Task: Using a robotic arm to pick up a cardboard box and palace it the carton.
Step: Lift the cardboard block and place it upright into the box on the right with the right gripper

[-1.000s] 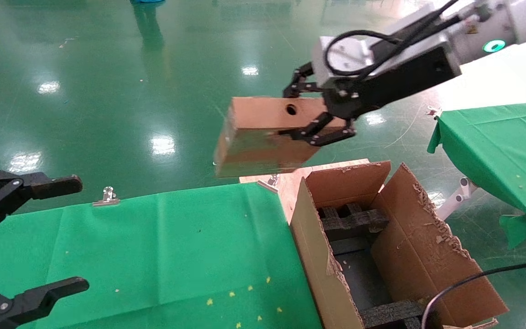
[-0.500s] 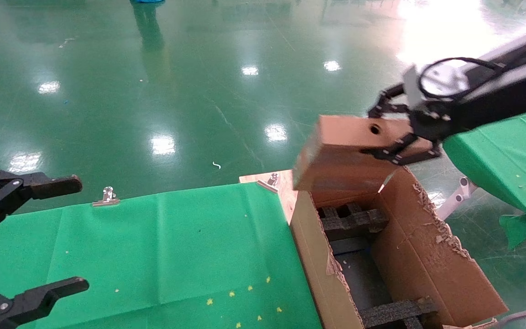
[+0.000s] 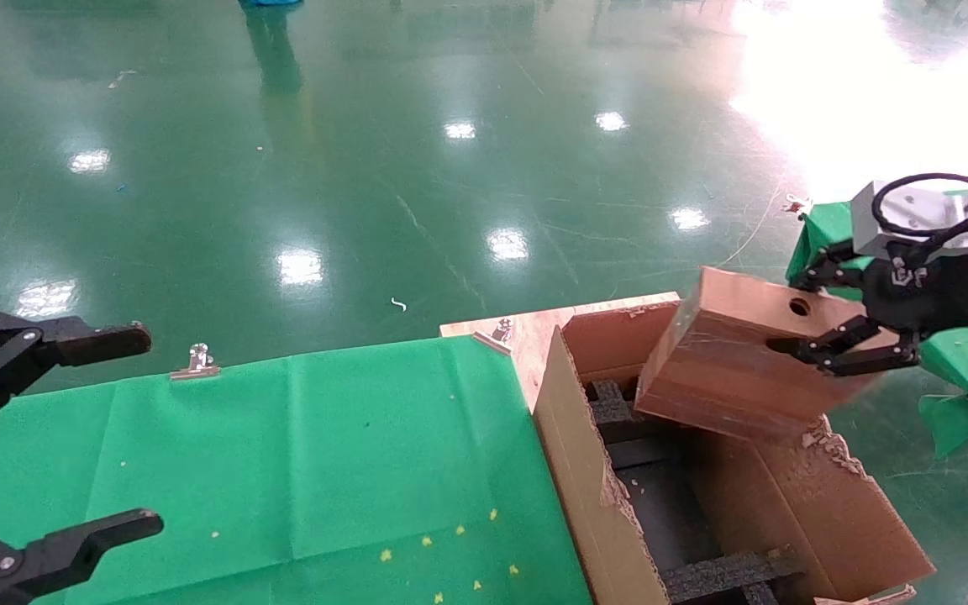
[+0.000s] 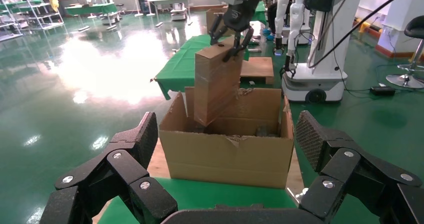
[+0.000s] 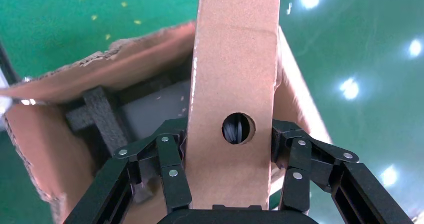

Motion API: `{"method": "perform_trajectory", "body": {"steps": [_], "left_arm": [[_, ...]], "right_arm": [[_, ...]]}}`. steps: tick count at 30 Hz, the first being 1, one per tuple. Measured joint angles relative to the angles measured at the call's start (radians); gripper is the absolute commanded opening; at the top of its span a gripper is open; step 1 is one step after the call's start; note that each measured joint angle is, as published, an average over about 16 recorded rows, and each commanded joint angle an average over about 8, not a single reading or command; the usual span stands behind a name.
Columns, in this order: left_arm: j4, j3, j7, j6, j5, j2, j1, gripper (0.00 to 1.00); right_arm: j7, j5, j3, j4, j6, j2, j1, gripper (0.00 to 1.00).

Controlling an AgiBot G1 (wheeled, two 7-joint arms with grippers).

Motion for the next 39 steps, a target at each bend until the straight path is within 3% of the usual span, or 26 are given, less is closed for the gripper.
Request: {"method": "perform_trajectory", "body": {"steps": [11,25,31,39], "left_arm": [[0.0,0.0,0.0,0.0,0.0,0.0,0.0,1.0],[0.0,0.0,0.0,0.0,0.0,0.0,0.0,1.0],[0.0,0.0,0.0,0.0,0.0,0.0,0.0,1.0],[0.0,0.0,0.0,-0.001,-0.001,0.0,0.0,1.0]], "right_arm": [[0.269,0.039,-0.04,0.011,0.163,0.051,-0.104,0.0],[0.615,0.009,-0.088,0.196,0.395,0.175,-0.201,0.0],[0.682,-0.011,-0.101,0.258,0.444,0.211,-0.214,0.0],[0.693,-0.015,-0.104,0.271,0.454,0.217,-0.216,0.0]]}}
